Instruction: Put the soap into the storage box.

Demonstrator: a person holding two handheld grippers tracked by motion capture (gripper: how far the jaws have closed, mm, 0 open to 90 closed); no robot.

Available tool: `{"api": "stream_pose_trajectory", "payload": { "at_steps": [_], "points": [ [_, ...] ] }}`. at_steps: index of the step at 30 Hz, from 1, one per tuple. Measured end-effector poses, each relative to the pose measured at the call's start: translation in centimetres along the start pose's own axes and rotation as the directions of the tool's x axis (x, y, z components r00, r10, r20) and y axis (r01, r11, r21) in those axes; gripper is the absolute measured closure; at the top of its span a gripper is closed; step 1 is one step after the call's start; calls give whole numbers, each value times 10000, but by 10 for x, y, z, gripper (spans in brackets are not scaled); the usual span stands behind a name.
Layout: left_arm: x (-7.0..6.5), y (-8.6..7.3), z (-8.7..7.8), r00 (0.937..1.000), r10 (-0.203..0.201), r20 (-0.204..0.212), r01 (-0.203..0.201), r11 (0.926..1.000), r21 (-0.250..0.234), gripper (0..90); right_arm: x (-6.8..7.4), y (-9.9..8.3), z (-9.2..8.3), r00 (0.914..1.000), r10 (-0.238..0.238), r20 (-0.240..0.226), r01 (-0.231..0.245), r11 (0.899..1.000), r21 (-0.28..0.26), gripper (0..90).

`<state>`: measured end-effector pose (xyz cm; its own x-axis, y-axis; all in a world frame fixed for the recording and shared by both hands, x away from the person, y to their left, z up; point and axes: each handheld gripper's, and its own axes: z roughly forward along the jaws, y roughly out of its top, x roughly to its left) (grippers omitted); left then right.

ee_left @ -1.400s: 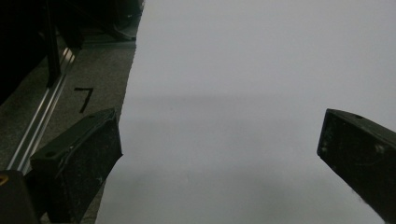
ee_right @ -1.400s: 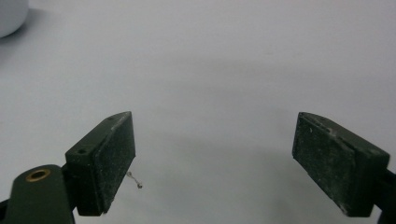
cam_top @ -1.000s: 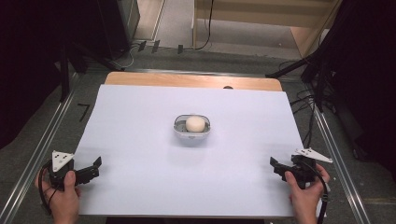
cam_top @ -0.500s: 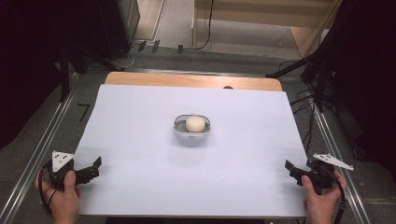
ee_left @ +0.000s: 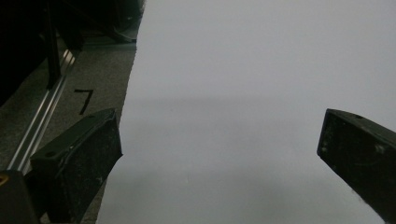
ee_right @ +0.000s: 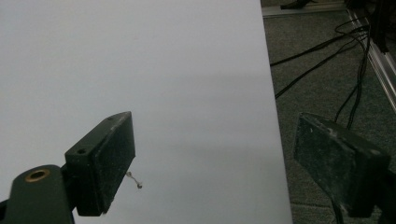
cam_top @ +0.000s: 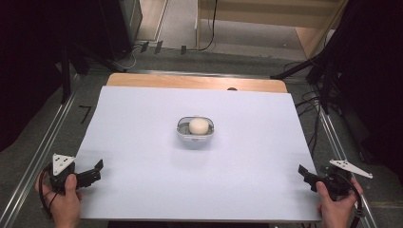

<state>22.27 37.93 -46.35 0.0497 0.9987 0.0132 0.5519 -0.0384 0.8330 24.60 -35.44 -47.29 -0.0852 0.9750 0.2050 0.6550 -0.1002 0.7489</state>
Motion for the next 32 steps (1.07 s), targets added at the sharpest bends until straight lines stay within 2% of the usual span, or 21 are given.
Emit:
{"api": "stream_pose_trajectory", "payload": {
  "at_steps": [7,11,14,16,18,25,32],
  "points": [
    [0,0,0,10000,46,-34,-46,10000,51,3,-7,-2,-1,9988,376,-314,-381,9992,-145,135],
    [-1,0,0,10000,50,-43,-50,10000,63,3,-8,-4,2,9973,550,-485,-553,9985,-56,136],
    [-1,0,1,10000,66,-20,-66,9999,86,3,-6,-4,3,9978,473,-468,-471,9989,35,136],
    [0,0,1,10000,63,-9,-63,9999,108,3,-3,-6,3,9995,250,-197,-253,9996,-151,151],
    [0,1,1,10000,57,-45,-57,9999,118,3,0,-7,4,9998,118,-162,-122,9996,-249,166],
    [0,0,0,10000,24,-9,-24,10000,89,3,8,-8,8,9988,-489,-19,489,9988,89,163],
    [0,0,0,10000,14,-19,-13,10000,89,3,6,-8,8,9994,-321,-150,321,9995,22,163]
  ]
}}
